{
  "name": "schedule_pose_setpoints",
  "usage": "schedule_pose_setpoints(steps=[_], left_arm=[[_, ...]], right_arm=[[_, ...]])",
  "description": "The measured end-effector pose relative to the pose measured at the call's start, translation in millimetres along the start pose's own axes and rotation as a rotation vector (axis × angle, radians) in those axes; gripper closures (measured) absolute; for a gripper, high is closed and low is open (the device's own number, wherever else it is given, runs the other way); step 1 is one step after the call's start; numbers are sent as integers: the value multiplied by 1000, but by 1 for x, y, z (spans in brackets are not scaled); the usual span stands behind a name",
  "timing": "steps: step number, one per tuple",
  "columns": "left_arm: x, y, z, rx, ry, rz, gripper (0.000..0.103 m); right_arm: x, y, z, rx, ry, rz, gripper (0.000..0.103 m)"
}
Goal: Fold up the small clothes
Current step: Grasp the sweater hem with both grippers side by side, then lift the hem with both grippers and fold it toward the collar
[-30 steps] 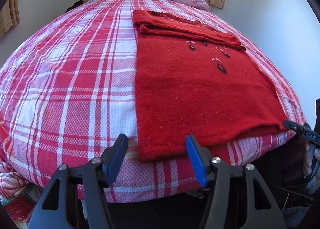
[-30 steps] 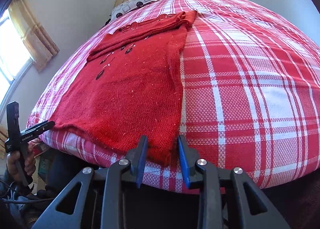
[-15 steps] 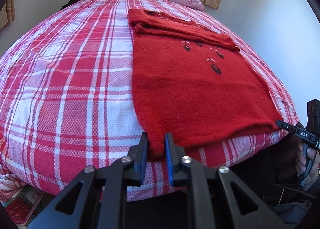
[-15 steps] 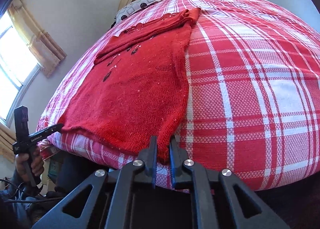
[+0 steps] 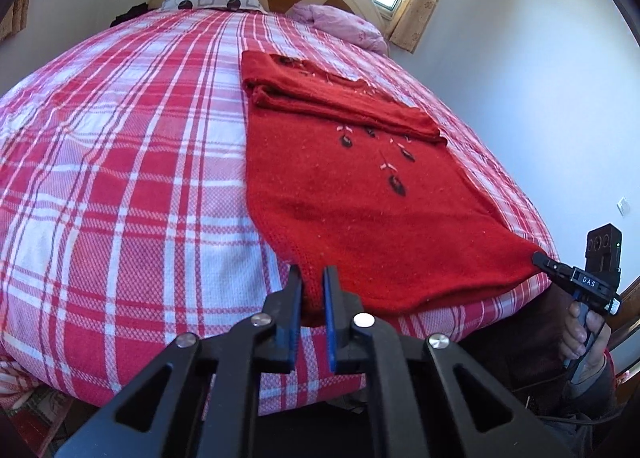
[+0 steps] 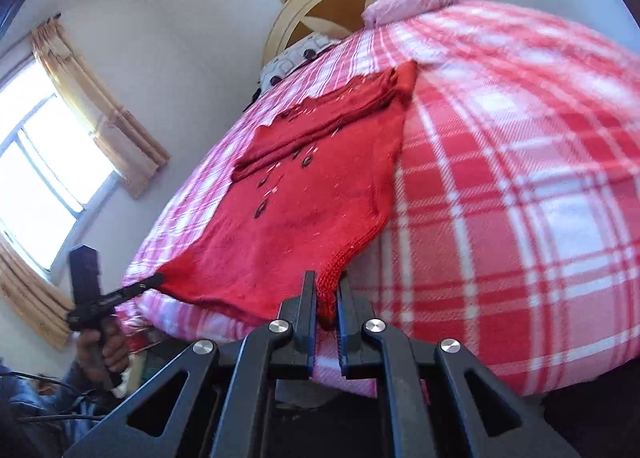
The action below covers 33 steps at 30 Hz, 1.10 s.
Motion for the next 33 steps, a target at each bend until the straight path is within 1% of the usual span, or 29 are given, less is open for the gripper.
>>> schedule_pose_setpoints(steps=[4,7,12,14,21,24,30,33], left_arm=[[-6,-15,-6,26,0,-22,94],[-13,-37,-8,38,1,-60,94],[-23,-80,-8,38,11,-127,95],[-23,-95,-6,29,17,-140,95],[-8,-138,5,-19,46,-139,96],[-4,-155,4,-18,40,-145,96],[5,-200,12,-31,13,-163,96],[9,-222,20,-59,25,-166,96]], right_arm=[[-8,-13,4,-17,-2,-25,96],[-13,-28,9,-34,-3,-47,96],[-15,-65,13,-56,10,-86,96],[-14,-81,13,-59,14,-93,96],[-13,-132,15,-81,34,-133,96],[-8,-154,16,-95,45,-139,96],[0,-202,12,-99,66,-167,96],[3,-226,9,-95,67,-178,96]])
Point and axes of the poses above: each gripper's, at about its wrist camera, not at the fingertips, and x roughly the way its jaws point, z to its left, y to its underside, the point moved 8 cm from there along x, roughly the way its jaws point, and after that the axes turned 13 degrees about z, right-handed, at the moved point
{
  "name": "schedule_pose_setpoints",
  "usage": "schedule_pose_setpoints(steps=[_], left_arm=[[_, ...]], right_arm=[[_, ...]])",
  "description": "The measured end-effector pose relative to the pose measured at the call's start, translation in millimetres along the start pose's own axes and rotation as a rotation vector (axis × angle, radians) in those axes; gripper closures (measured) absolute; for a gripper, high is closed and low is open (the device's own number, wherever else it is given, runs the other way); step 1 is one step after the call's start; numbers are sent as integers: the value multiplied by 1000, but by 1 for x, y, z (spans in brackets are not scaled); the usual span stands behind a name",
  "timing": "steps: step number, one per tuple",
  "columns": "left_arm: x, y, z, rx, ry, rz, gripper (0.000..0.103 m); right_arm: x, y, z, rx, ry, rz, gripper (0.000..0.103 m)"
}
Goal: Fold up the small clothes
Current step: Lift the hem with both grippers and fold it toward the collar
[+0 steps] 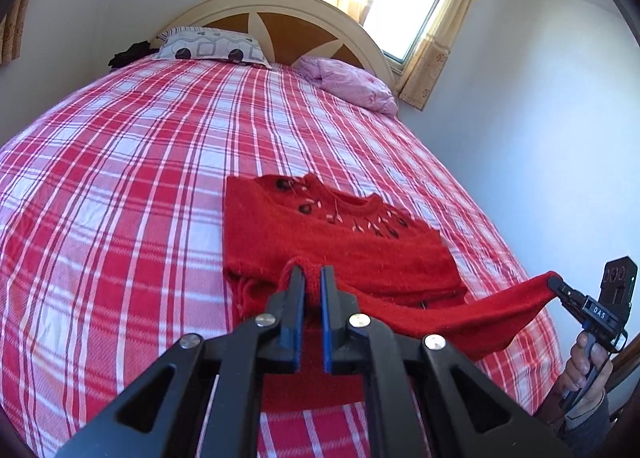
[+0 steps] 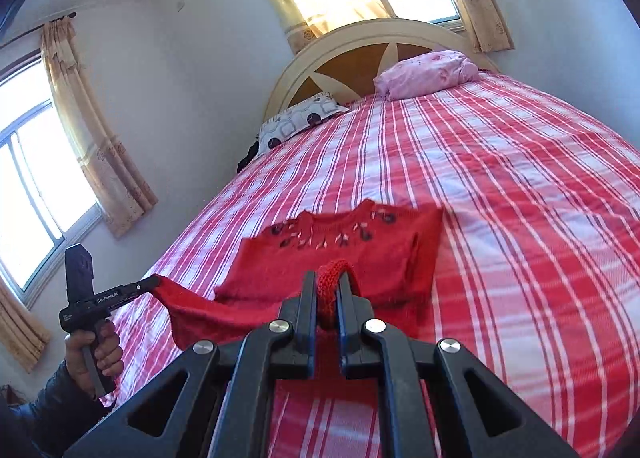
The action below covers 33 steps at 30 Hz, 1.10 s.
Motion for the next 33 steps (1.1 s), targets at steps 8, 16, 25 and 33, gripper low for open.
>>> schedule_pose_setpoints(steps=[8,16,25,33], left_arm=[[32,-51,7,-21,-13,2,96],[74,-96,12,-34,-44,25,96],[127,-123,33,-63,-99,72,96],[170,-136,51,-79,-147,122,97]], right_arm=[[39,-47,-18,3,49,6,96],[84,-94,-52,44,82,18,96],[149,-122,-85,75,116,87,96],[206,-137,-111,93,151,168,96]])
Point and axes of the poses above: each gripper's, at about its wrist camera, not at the fingertips, and x roughly the way its jaws point, z to its left, y to its underside, the point moved 8 cm from there along x, roughly the way its jaws point, and after that the axes turned 13 degrees about z, right-handed, at the moved point
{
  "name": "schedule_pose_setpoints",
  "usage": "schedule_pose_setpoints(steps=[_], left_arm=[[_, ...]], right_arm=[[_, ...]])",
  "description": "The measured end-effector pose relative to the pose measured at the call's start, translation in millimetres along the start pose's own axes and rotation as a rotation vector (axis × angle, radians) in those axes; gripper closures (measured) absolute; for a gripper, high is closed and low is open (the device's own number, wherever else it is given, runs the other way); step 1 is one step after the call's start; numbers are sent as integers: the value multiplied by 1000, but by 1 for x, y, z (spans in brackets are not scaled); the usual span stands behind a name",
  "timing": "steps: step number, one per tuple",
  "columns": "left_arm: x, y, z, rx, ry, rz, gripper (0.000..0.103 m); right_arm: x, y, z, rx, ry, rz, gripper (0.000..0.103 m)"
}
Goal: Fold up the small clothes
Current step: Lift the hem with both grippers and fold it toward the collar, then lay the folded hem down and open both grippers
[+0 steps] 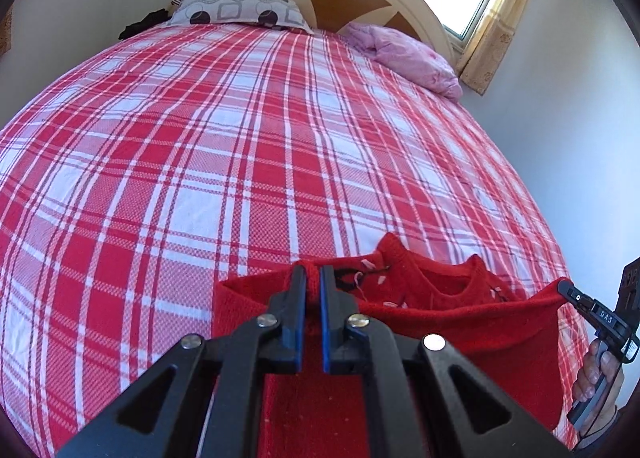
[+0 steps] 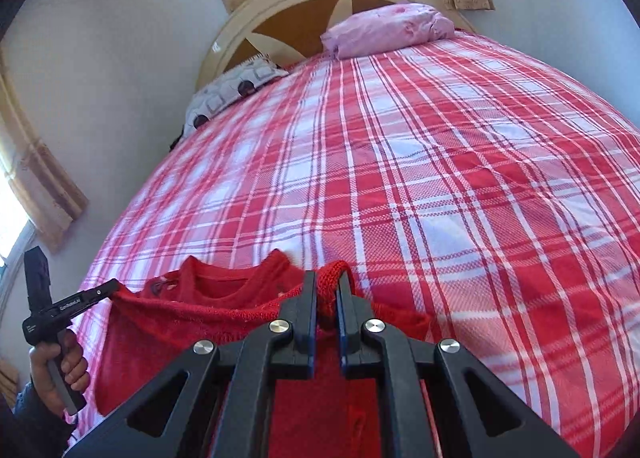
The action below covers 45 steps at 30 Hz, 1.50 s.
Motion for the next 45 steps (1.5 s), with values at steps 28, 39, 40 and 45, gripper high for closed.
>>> schedule_pose_setpoints(steps=[28,39,40,45], left_arm=[[25,26,-29,198,-249,70,49],[48,0,15,35,-373,85,35],[40,3,12,35,-356,68,35],[-12,31,5,53,-269,-37,33]], right_arm=[[88,55,92,-418,163,388,59],[105,-1,52,-46,156,286,58],[100,0,53,-53,179,268,58],[45,29,53,-137,176,200,56]])
Point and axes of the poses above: each gripper's, at about its wrist camera, not at the fingertips, and x roughly the way its jaws point, z to its left, y to its underside, the point moved 8 cm from there along x, roughly the way its jaws point, and after that the axes turned 13 degrees about z, right-handed, at the moved point
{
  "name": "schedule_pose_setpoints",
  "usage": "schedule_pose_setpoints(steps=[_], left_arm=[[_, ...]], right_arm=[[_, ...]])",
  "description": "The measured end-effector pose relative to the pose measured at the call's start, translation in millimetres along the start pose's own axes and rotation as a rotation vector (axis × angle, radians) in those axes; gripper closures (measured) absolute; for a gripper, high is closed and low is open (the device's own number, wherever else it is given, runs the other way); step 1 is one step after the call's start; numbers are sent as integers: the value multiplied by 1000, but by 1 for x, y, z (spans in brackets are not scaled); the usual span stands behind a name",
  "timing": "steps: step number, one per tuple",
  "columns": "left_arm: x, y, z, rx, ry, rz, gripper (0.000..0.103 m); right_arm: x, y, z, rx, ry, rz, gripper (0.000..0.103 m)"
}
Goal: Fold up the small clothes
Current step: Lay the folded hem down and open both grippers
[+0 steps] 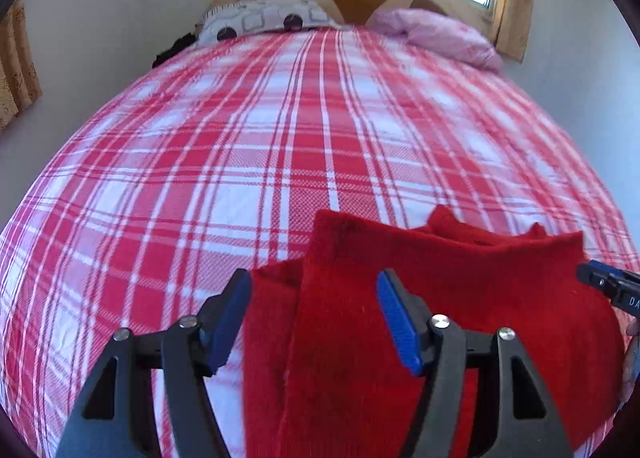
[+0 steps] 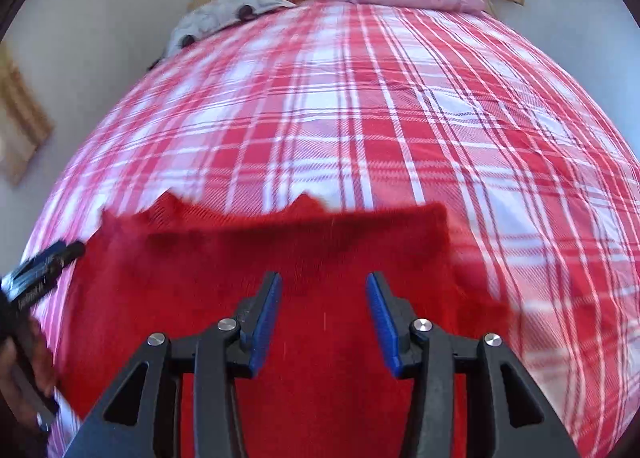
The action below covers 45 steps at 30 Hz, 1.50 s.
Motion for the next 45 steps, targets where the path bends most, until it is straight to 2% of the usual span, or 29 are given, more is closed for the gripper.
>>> schedule_pose_setpoints(steps=[3,7,11,14,20,24,27,28,30,32,37,40,45], left_arm=[[-24,25,6,8,20,-51,26],[-33,63,15,34,40,-50,24],[-18,93,21,61,-27,-6,24],[-14,99,27,25,-9,-12,15],[-27,106,31,8,9,-6,14],[-31,118,41,3,-13,-27,10],[-17,121,49,-42,26,13,6],[-13,121,50,-47,29,25,0],[-3,121,49,-50,59,59,0],[-2,120,50,-59,76,55,0],[-4,123,45,-41,47,36,0],[-5,123,47,-46,56,33,0],[-4,123,47,-47,58,33,0]], right_arm=[[-33,33,-8,-61,91,-70,56],[-65,90,1,-135,16,-120,56],[-51,131,5,-150,-3,-73,56],[-31,147,2,-151,21,-61,56],[-45,149,18,-166,133,-68,56],[-55,149,47,-229,125,-115,55],[-29,153,44,-199,137,-49,55],[-21,155,42,-184,130,-36,52],[-19,157,39,-181,116,-72,50],[-19,158,38,-177,111,-72,50],[-31,154,47,-151,170,-84,50],[-52,143,75,-140,93,-155,49],[-43,128,137,-260,86,-151,49]])
Point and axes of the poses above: each gripper's, at about its wrist camera, not at the fingertips, and x roughly the way its jaws point, z to its left, y to its underside, the point moved 8 cm from there along x, roughly the way its jaws point, and after that the axes turned 13 degrees about z, right-handed, at the moved point
